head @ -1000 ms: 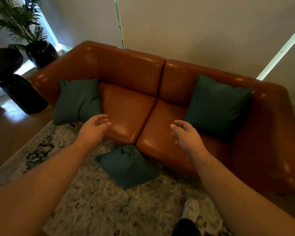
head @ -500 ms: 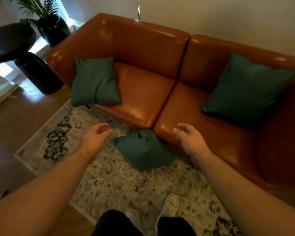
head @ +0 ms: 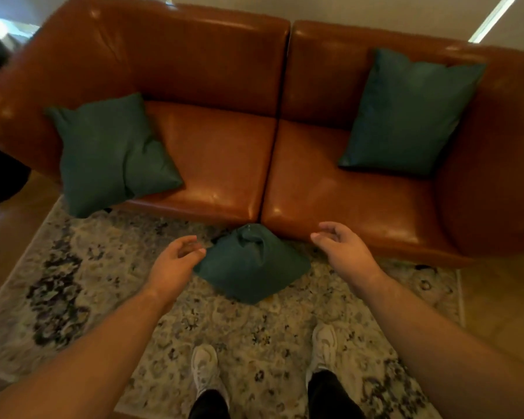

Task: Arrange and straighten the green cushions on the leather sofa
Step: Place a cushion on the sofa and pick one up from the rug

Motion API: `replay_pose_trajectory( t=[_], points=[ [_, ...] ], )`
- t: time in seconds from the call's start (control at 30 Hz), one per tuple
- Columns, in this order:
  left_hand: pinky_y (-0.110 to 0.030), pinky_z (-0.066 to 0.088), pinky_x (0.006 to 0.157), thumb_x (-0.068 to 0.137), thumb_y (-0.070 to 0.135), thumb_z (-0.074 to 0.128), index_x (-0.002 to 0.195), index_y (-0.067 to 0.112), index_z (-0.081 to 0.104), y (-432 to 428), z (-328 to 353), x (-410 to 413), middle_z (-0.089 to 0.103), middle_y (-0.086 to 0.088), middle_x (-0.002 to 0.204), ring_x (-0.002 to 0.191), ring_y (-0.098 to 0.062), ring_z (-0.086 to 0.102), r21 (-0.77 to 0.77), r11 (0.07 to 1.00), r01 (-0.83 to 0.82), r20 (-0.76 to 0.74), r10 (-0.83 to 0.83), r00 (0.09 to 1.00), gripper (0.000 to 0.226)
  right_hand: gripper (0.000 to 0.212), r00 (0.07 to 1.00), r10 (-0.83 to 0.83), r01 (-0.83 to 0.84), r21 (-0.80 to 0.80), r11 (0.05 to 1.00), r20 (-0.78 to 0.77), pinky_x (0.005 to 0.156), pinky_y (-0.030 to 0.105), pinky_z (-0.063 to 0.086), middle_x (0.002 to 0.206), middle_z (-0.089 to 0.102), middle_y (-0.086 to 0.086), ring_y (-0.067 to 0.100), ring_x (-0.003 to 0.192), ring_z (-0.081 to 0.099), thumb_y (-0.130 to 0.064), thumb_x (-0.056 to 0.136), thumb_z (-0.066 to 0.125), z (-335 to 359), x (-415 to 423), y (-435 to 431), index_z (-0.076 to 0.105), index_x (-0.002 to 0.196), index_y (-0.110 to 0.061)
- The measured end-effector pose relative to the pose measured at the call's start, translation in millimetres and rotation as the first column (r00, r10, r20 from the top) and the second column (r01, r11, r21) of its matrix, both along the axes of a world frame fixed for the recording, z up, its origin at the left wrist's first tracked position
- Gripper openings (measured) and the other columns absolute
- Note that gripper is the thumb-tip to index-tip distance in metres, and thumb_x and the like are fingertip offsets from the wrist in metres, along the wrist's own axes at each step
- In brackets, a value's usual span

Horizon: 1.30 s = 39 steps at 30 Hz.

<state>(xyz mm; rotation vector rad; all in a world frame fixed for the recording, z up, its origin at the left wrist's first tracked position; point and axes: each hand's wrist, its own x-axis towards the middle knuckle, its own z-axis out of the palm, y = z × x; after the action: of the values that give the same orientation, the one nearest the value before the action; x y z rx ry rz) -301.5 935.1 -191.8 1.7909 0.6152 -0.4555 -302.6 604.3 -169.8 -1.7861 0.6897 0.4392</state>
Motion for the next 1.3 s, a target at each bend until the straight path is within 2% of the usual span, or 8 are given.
replay_pose_trajectory(
  t=[0.17, 0.3, 0.6, 0.77, 0.9, 1.03, 1.2, 1.3],
  points=[
    [-0.040, 0.045, 0.117, 0.103, 0.016, 0.067, 0.145, 0.016, 0.058, 38.2, -69.6, 6.9, 0.067, -0.002, 0.136, 0.126, -0.018, 0.062, 0.007, 0.998, 0.070, -0.042, -0.070, 0.997, 0.042, 0.048, 0.999, -0.022, 0.022, -0.021, 1.000, -0.024, 0.069, 0.011, 0.046, 0.125, 0.067, -0.007, 0.001, 0.103, 0.061, -0.035, 0.102, 0.070, -56.5, 1.7, 42.4, 0.056, 0.146, -0.022],
    [-0.040, 0.046, 0.113, 0.103, 0.017, 0.067, 0.148, 0.013, 0.057, 51.2, -142.2, 5.2, 0.067, -0.003, 0.134, 0.124, -0.020, 0.062, 0.027, 0.998, 0.062, -0.093, -0.059, 0.994, 0.046, 0.053, 0.996, 0.066, -0.069, -0.053, 0.996, -0.067, 0.093, 0.032, 0.046, 0.135, 0.062, -0.007, 0.015, 0.116, 0.060, -0.044, 0.102, 0.069, -126.6, 14.3, 69.5, 0.052, 0.149, -0.027],
    [-0.034, 0.049, 0.094, 0.099, 0.020, 0.073, 0.145, 0.014, 0.057, 52.4, -326.2, 2.0, 0.066, -0.010, 0.139, 0.119, -0.023, 0.064, 0.083, 0.995, -0.061, -0.165, 0.074, 0.984, 0.049, 0.070, 0.970, 0.210, -0.232, -0.203, 0.951, -0.124, 0.112, 0.040, 0.048, 0.157, 0.052, -0.006, 0.021, 0.140, 0.053, -0.051, 0.094, 0.076, -306.2, 52.4, 85.8, 0.047, 0.155, -0.031],
    [-0.039, 0.054, 0.091, 0.086, 0.034, 0.086, 0.122, 0.016, 0.062, 51.6, -398.7, 2.5, 0.070, -0.003, 0.104, 0.109, -0.032, 0.069, 0.240, 0.958, -0.159, -0.209, 0.211, 0.955, 0.047, 0.087, 0.963, 0.253, -0.268, -0.225, 0.937, -0.092, 0.118, 0.048, 0.045, 0.156, 0.052, -0.002, 0.023, 0.142, 0.051, -0.041, 0.086, 0.086, -373.6, 62.4, 78.9, 0.041, 0.160, -0.028],
    [-0.037, 0.048, 0.096, 0.085, 0.035, 0.088, 0.147, 0.014, 0.052, 52.9, -430.7, 1.0, 0.063, 0.002, 0.122, 0.113, -0.025, 0.063, 0.141, 0.962, -0.234, -0.268, 0.265, 0.926, 0.075, 0.093, 0.938, 0.320, -0.346, -0.288, 0.893, -0.133, 0.125, 0.043, 0.036, 0.167, 0.040, -0.002, 0.025, 0.152, 0.040, -0.043, 0.093, 0.078, -402.5, 70.7, 80.2, 0.026, 0.168, -0.028],
    [-0.038, 0.043, 0.100, 0.096, 0.023, 0.075, 0.146, 0.033, 0.057, 58.4, -441.7, 18.0, 0.072, 0.015, 0.134, 0.126, -0.008, 0.063, -0.316, 0.871, -0.377, -0.277, 0.295, 0.914, 0.053, 0.062, 0.936, 0.329, -0.351, -0.386, 0.853, -0.124, 0.112, 0.042, 0.046, 0.151, 0.058, 0.004, 0.029, 0.138, 0.055, -0.039, 0.102, 0.068, -414.0, 73.9, 81.3, 0.045, 0.157, -0.023],
    [-0.038, 0.049, 0.090, 0.102, 0.014, 0.069, 0.136, 0.028, 0.065, 59.6, -421.6, 32.0, 0.074, 0.011, 0.131, 0.121, -0.012, 0.066, -0.288, 0.870, -0.401, -0.271, 0.327, 0.905, 0.038, 0.017, 0.965, 0.230, -0.263, -0.452, 0.853, -0.127, 0.070, 0.032, 0.043, 0.099, 0.064, -0.001, 0.027, 0.094, 0.063, -0.033, 0.108, 0.057, -398.7, 70.0, 68.1, 0.061, 0.120, -0.022],
    [-0.032, 0.050, 0.085, 0.101, 0.006, 0.067, 0.118, 0.027, 0.070, 60.0, -389.2, 31.1, 0.077, 0.007, 0.121, 0.109, -0.012, 0.069, -0.235, 0.893, -0.384, -0.196, 0.344, 0.918, 0.028, 0.012, 0.974, 0.189, -0.225, -0.452, 0.864, -0.124, 0.064, 0.033, 0.042, 0.091, 0.063, 0.000, 0.020, 0.081, 0.060, -0.034, 0.107, 0.058, -365.8, 59.1, 61.6, 0.057, 0.102, -0.024]
  ],
)
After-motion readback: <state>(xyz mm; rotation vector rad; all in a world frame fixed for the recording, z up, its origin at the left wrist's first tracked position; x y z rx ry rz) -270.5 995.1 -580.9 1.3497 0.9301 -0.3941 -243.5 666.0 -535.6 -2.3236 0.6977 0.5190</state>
